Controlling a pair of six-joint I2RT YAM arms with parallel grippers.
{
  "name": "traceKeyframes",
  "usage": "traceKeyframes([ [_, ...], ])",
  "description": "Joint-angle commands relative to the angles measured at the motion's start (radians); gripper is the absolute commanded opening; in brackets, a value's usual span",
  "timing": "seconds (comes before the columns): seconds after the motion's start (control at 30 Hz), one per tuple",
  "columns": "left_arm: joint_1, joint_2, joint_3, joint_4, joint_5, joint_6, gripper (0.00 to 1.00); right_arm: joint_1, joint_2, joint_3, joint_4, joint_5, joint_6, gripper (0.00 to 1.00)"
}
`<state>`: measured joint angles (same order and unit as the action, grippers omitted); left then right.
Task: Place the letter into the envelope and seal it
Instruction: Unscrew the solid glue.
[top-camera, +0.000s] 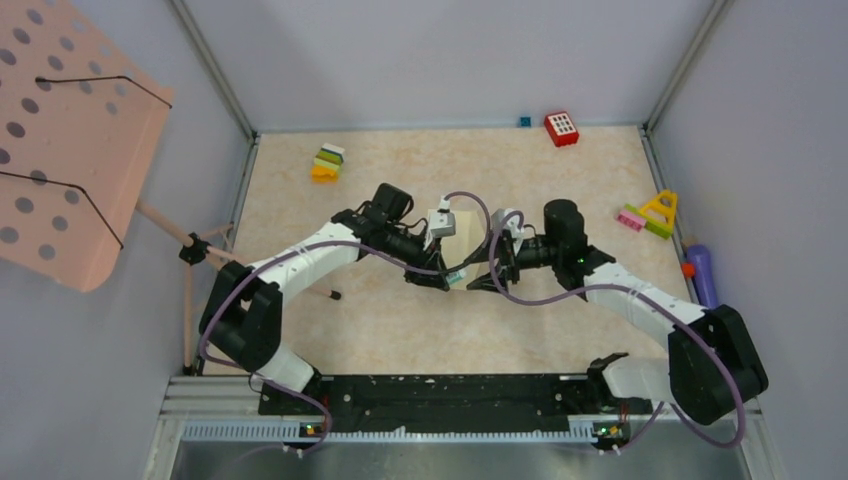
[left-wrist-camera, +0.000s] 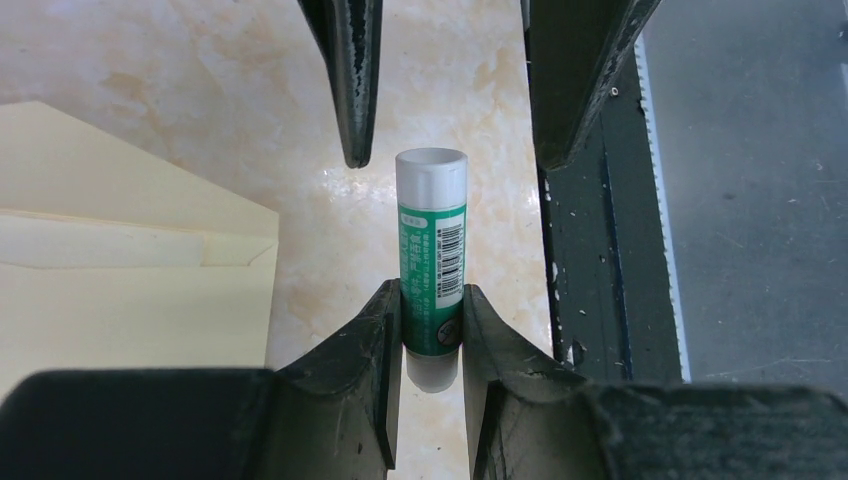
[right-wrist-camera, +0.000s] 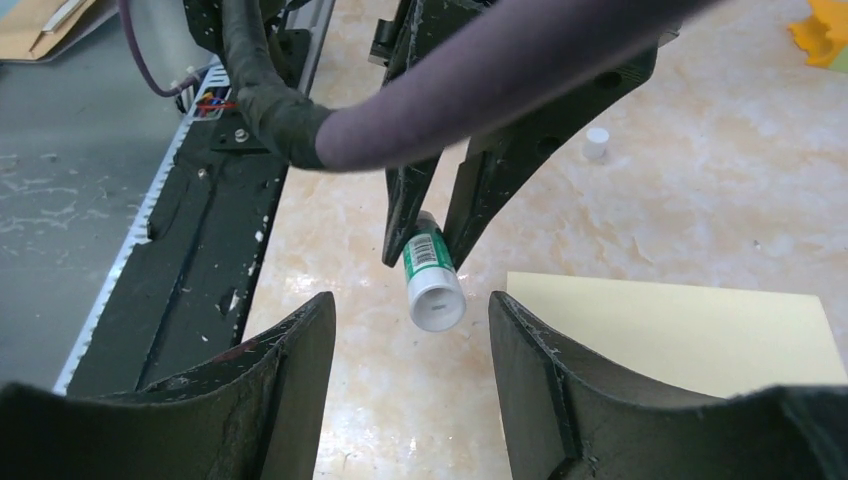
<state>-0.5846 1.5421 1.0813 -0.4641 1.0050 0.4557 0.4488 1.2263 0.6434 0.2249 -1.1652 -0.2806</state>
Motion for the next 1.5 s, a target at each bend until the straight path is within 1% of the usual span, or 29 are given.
traceKeyframes([
  [0.0, -0.003, 0.009, 0.034, -0.053, 0.065, 0.044, 0.00, 0.045, 0.041, 0.035, 0.033, 0.050, -0.055, 0.57],
  [0.13, -0.003, 0.013, 0.034, -0.051, 0.069, 0.044, 0.00, 0.088, 0.055, 0.021, 0.052, 0.075, -0.082, 0.57],
  [0.27, -0.006, 0.022, 0.032, -0.048, 0.068, 0.043, 0.00, 0.103, 0.068, 0.026, 0.064, 0.081, -0.066, 0.56],
  [0.57, -0.015, 0.038, 0.032, -0.039, 0.064, 0.032, 0.00, 0.125, 0.073, 0.020, 0.087, 0.096, -0.054, 0.47],
  [0.97, -0.015, 0.029, 0.028, -0.030, 0.070, 0.027, 0.00, 0.146, 0.102, 0.033, 0.030, 0.102, -0.112, 0.47],
  [1.1, -0.015, 0.025, 0.027, -0.030, 0.072, 0.028, 0.00, 0.149, 0.107, 0.036, 0.019, 0.104, -0.121, 0.44],
  [1.3, -0.014, 0.026, 0.026, -0.030, 0.071, 0.030, 0.00, 0.153, 0.108, 0.039, 0.020, 0.104, -0.119, 0.29],
  [1.4, -0.015, 0.028, 0.027, -0.030, 0.073, 0.030, 0.00, 0.154, 0.109, 0.039, 0.026, 0.101, -0.109, 0.17],
  [1.47, -0.015, 0.029, 0.028, -0.029, 0.073, 0.028, 0.00, 0.156, 0.110, 0.039, 0.029, 0.098, -0.106, 0.12],
])
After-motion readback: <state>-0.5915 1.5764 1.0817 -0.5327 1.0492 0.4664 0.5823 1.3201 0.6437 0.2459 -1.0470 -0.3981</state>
